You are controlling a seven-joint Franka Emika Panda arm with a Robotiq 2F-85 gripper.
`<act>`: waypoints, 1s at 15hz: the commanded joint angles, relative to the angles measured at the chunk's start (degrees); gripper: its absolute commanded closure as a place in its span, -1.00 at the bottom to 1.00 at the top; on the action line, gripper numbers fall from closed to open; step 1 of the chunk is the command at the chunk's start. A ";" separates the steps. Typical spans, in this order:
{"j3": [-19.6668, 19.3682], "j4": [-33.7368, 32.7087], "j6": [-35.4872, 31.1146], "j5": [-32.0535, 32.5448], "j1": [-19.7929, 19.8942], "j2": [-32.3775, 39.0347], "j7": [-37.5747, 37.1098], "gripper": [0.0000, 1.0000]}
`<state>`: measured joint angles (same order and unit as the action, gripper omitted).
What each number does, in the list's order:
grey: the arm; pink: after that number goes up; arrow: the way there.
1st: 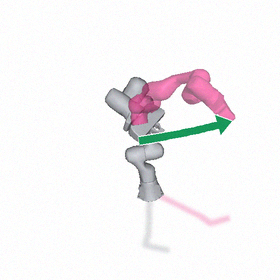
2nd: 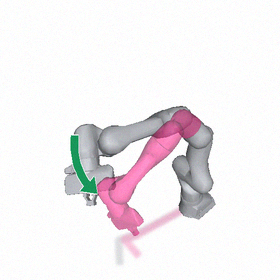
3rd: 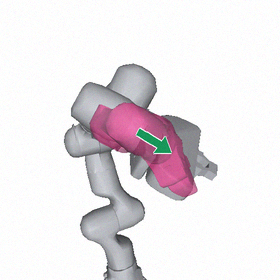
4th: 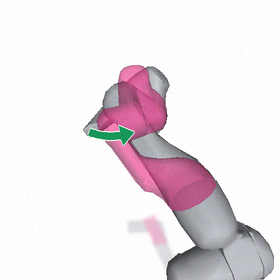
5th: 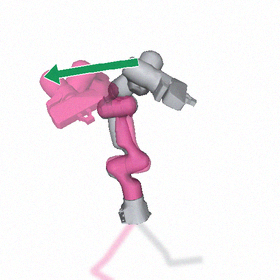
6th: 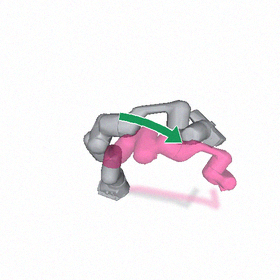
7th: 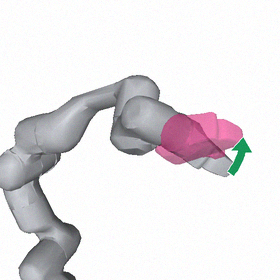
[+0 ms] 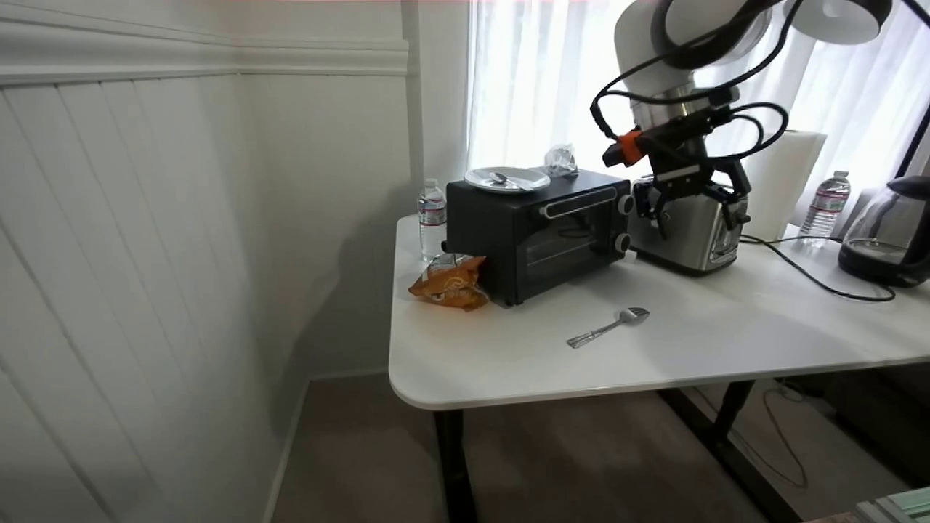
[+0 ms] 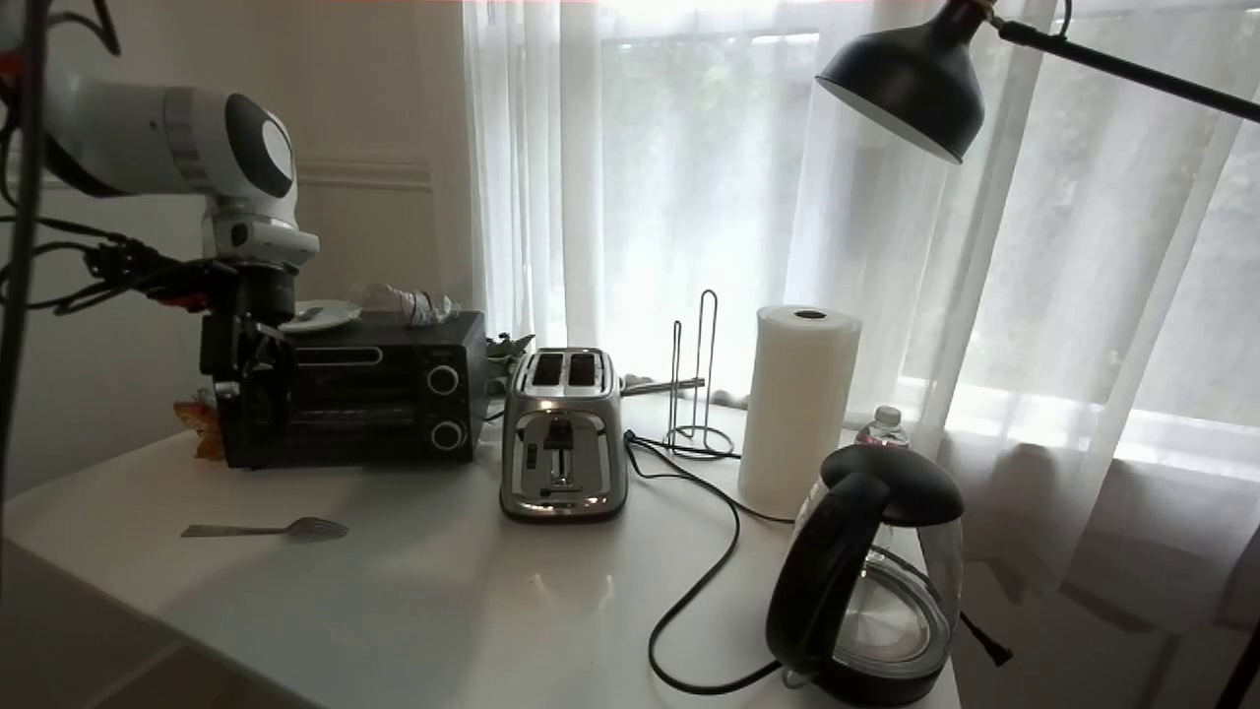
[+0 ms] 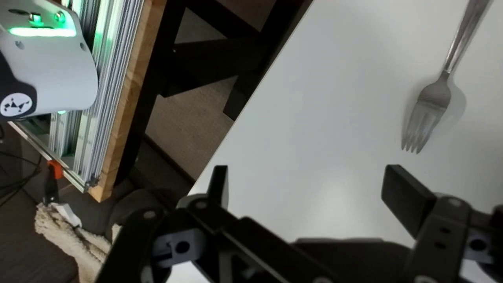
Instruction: Pick up the fork and put it the right way up on the table
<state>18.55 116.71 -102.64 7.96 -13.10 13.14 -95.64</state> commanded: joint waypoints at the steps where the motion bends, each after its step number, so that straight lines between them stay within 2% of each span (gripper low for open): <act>1: -3.10 -3.42 -1.54 -4.63 -2.44 5.59 -0.51 -1.00; 6: -5.55 -2.26 -6.79 -12.34 -1.36 8.39 6.88 -1.00; 7: -6.43 -2.36 -4.91 -10.15 -2.99 7.88 4.60 -1.00; 13: -7.17 -2.39 -6.05 -11.30 -2.80 8.65 6.50 -1.00; 15: -7.54 -2.51 -8.29 -12.25 -2.94 10.08 5.94 -1.00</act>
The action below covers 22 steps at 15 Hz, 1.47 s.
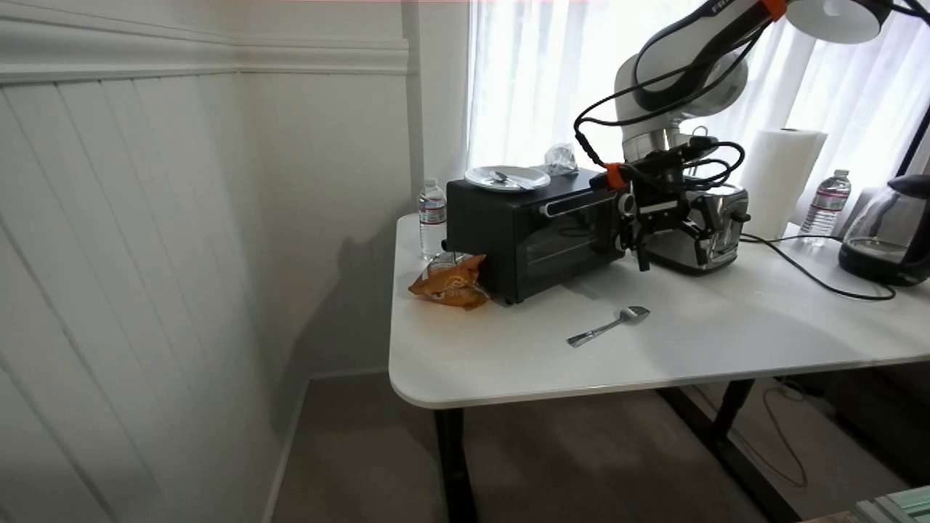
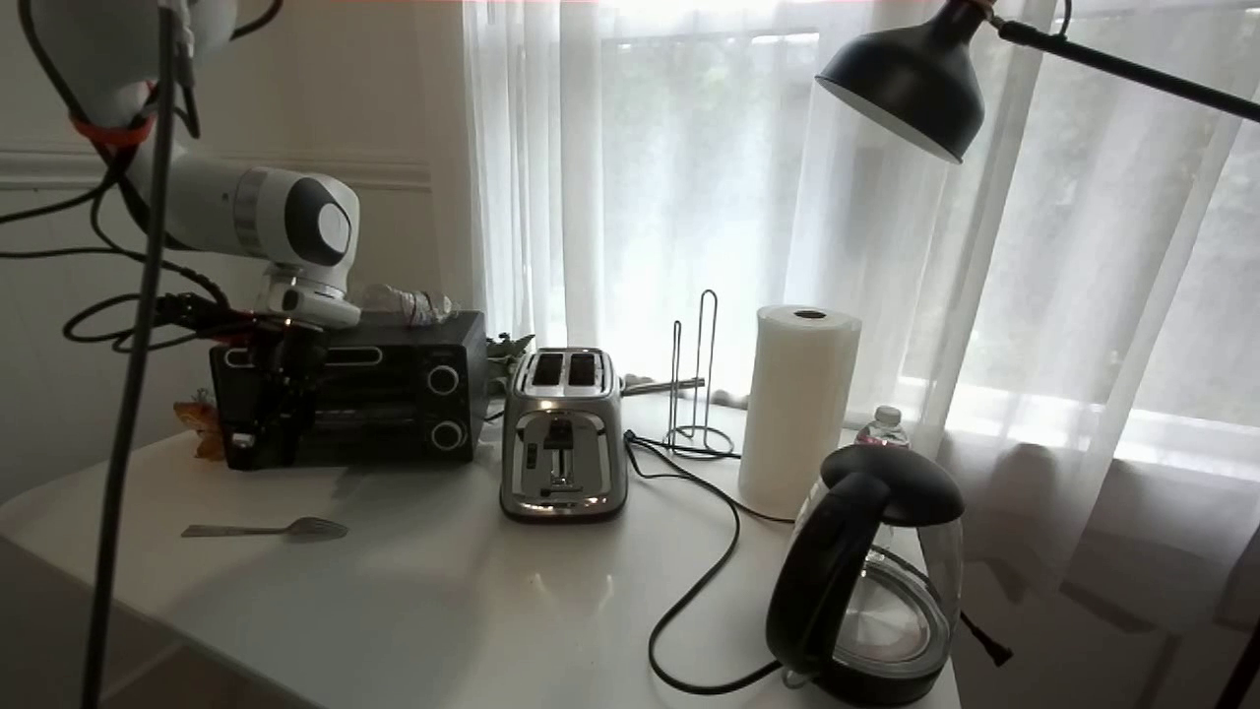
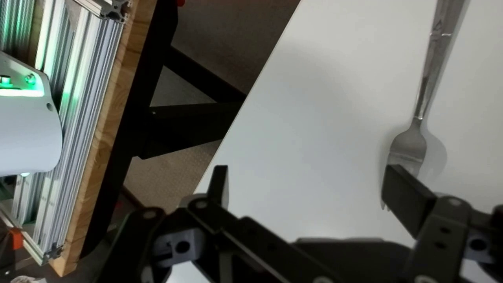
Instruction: Pick up the fork and put it the right way up on the table
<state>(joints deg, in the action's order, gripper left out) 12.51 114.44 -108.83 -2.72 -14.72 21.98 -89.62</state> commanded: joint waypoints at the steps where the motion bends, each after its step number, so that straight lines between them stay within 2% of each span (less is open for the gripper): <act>1: -1.75 -0.10 -3.44 -1.79 -1.38 1.53 -0.42 -1.00; 12: -2.61 1.76 -15.16 -12.91 0.93 6.51 5.69 -1.00; 19: -3.97 2.35 -20.44 -12.81 0.20 8.38 7.61 -1.00; 22: -4.43 2.26 -20.29 -12.36 0.11 9.15 8.21 -1.00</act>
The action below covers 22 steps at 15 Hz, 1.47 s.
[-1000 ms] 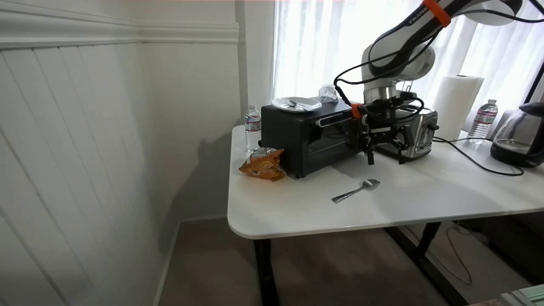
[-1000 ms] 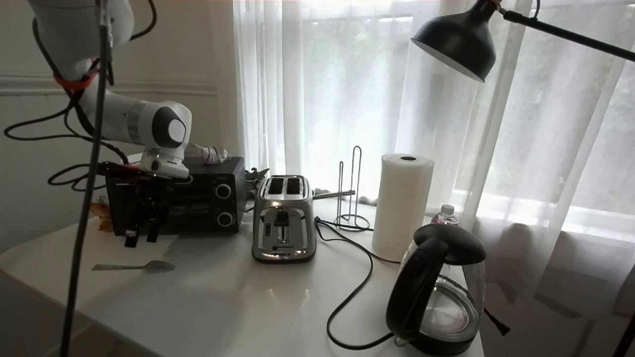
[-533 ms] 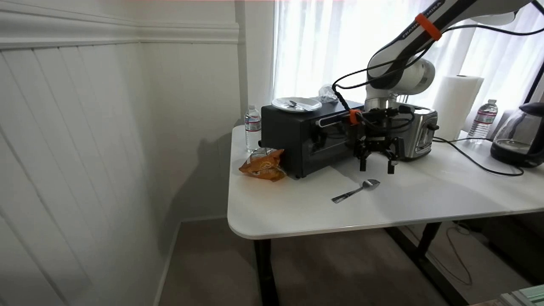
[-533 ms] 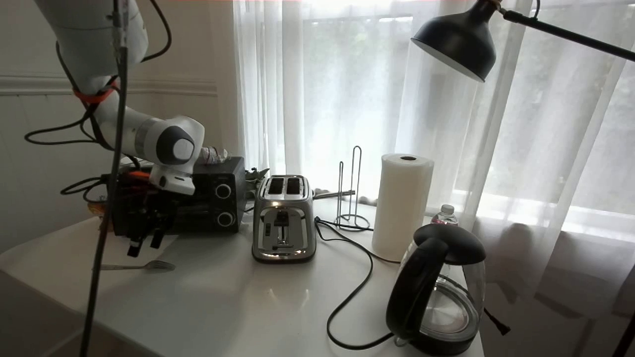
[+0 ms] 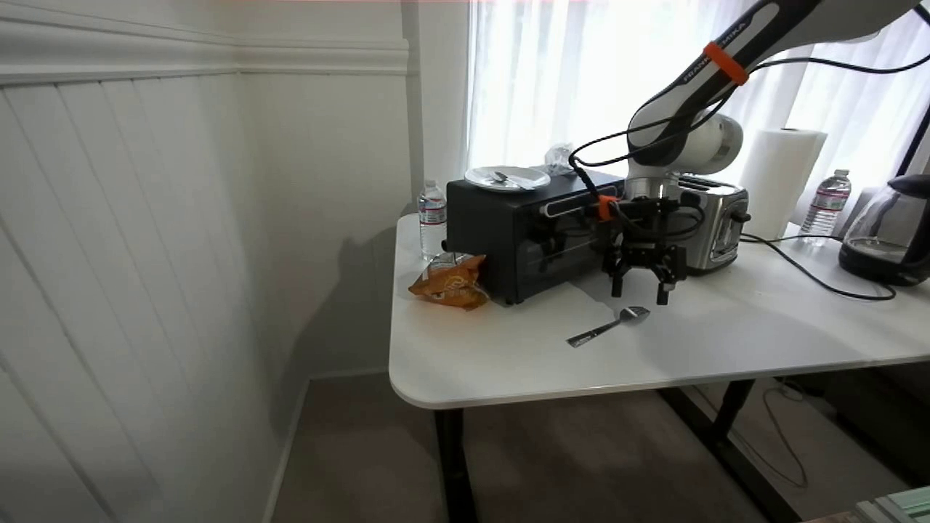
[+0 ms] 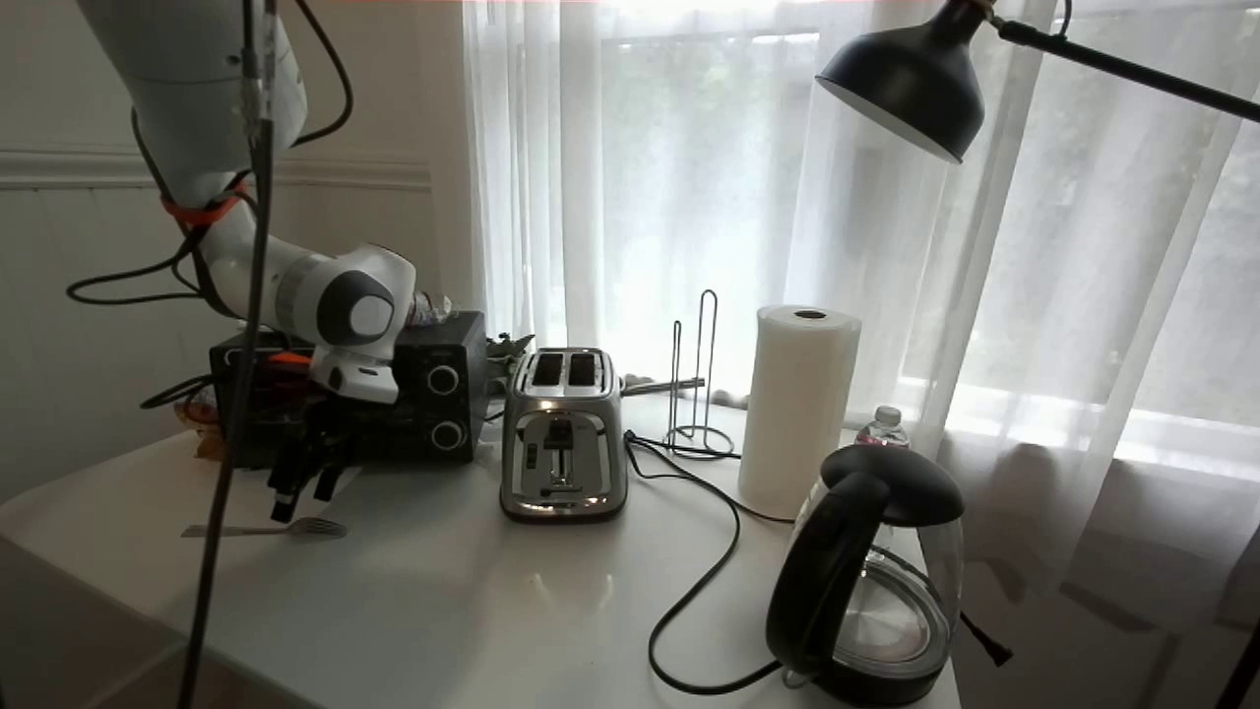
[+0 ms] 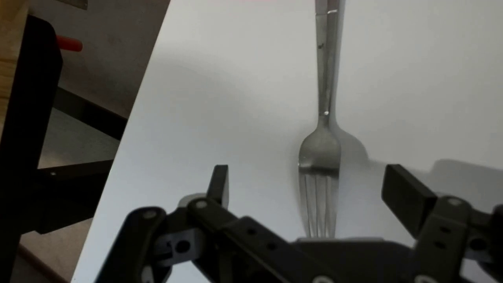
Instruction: Pick up the fork and put it the right way up on the table
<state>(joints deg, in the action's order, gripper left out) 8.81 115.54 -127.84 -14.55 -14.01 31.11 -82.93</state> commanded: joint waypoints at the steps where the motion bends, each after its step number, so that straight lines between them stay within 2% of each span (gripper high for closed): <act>1: -0.87 1.03 -0.61 -0.39 -0.63 0.23 1.64 -1.00; 16: -1.68 0.17 4.38 0.39 -1.03 2.24 2.75 -1.00; 21: -1.59 -0.37 5.00 0.13 -1.13 2.90 2.77 -0.68; 22: -1.57 -0.48 5.11 0.10 -1.17 3.04 2.74 -0.51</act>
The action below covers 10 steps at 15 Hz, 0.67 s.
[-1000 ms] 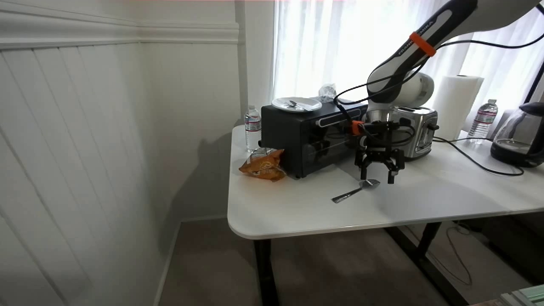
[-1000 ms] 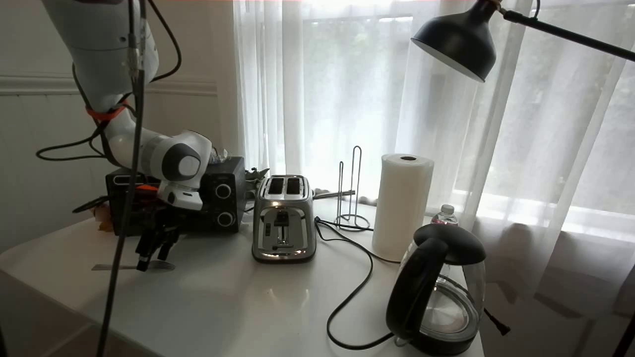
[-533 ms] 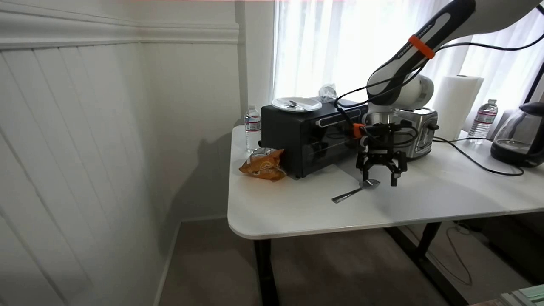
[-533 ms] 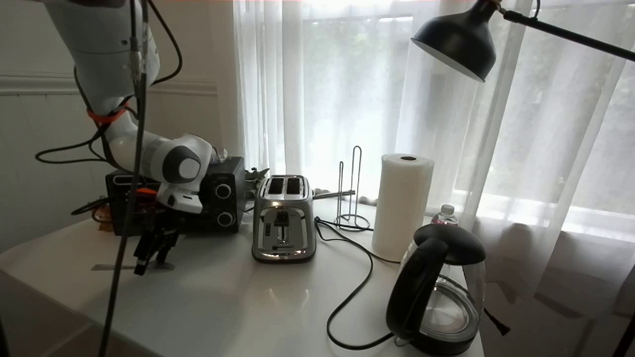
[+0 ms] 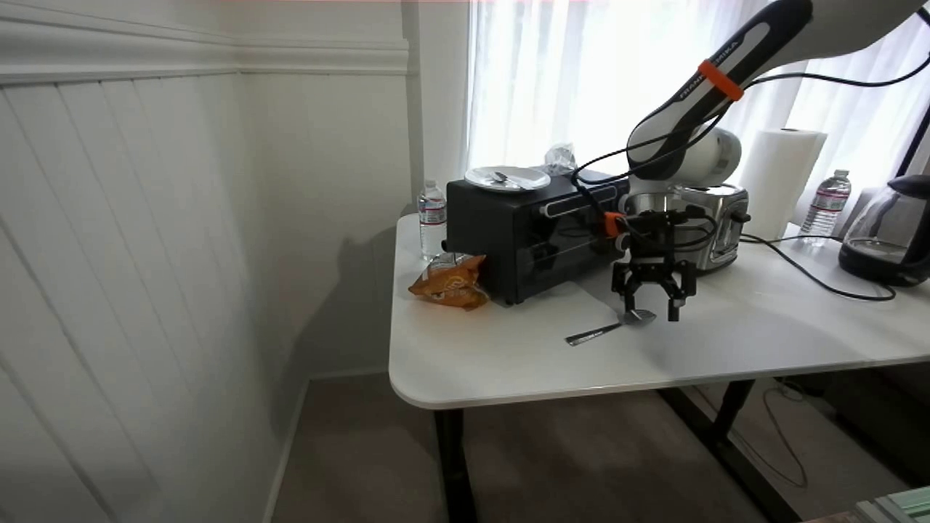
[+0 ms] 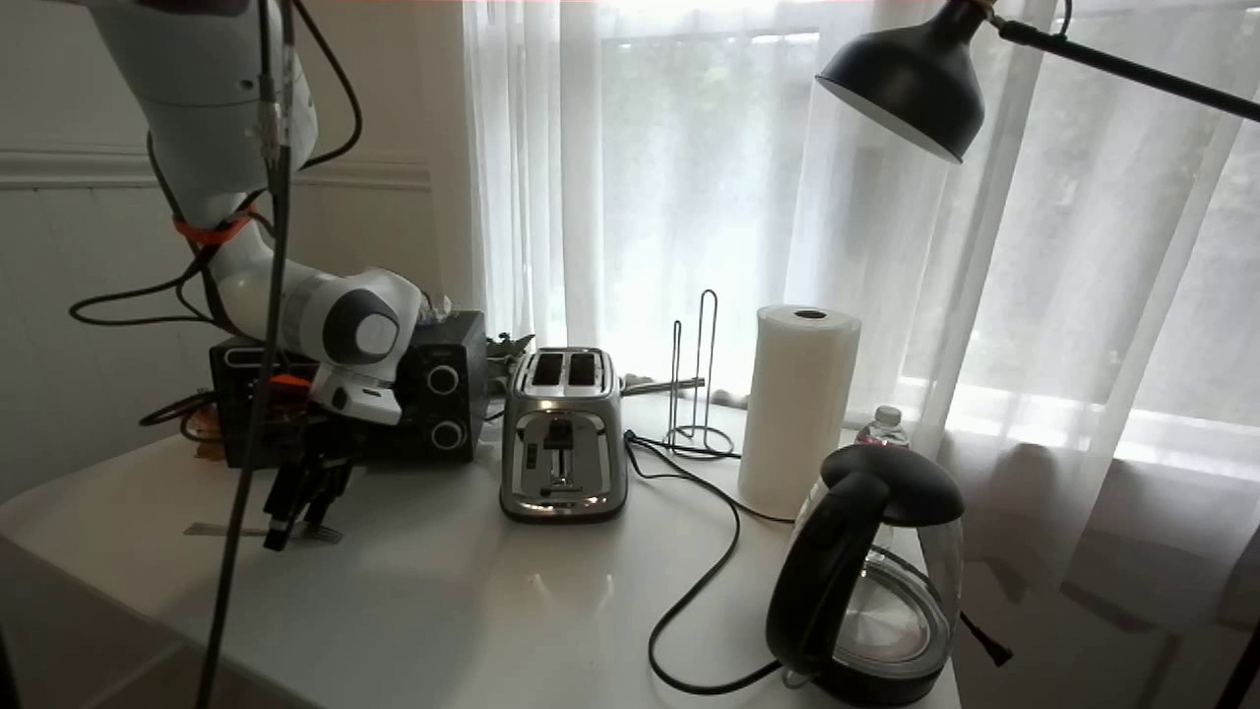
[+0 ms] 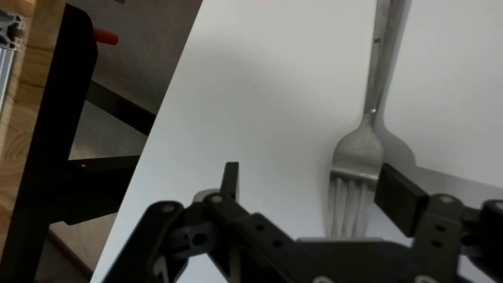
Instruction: Pick up the fork and put it the right way up on the table
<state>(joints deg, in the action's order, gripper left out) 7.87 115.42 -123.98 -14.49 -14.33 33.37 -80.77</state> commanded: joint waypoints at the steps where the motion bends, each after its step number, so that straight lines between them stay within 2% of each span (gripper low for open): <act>1: -0.62 -0.47 1.32 0.02 -0.88 0.89 0.60 -0.47; 2: -0.61 -0.58 1.48 0.00 -0.91 1.02 0.56 -0.43; 3: -0.60 -0.65 1.56 -0.07 -0.92 1.13 0.52 -0.31; 5: -0.58 -0.72 1.66 -0.07 -0.99 1.30 0.49 -0.26; 6: -0.58 -0.77 1.77 -0.05 -1.05 1.40 0.45 -0.14; 7: -0.56 -0.82 1.87 -0.08 -1.08 1.50 0.42 -0.19; 8: -0.58 -0.87 1.91 -0.06 -1.13 1.62 0.38 -0.05; 10: -0.57 -0.94 2.05 -0.06 -1.21 1.82 0.34 0.00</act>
<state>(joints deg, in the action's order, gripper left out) 7.87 115.21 -123.10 -14.49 -14.58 34.22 -80.77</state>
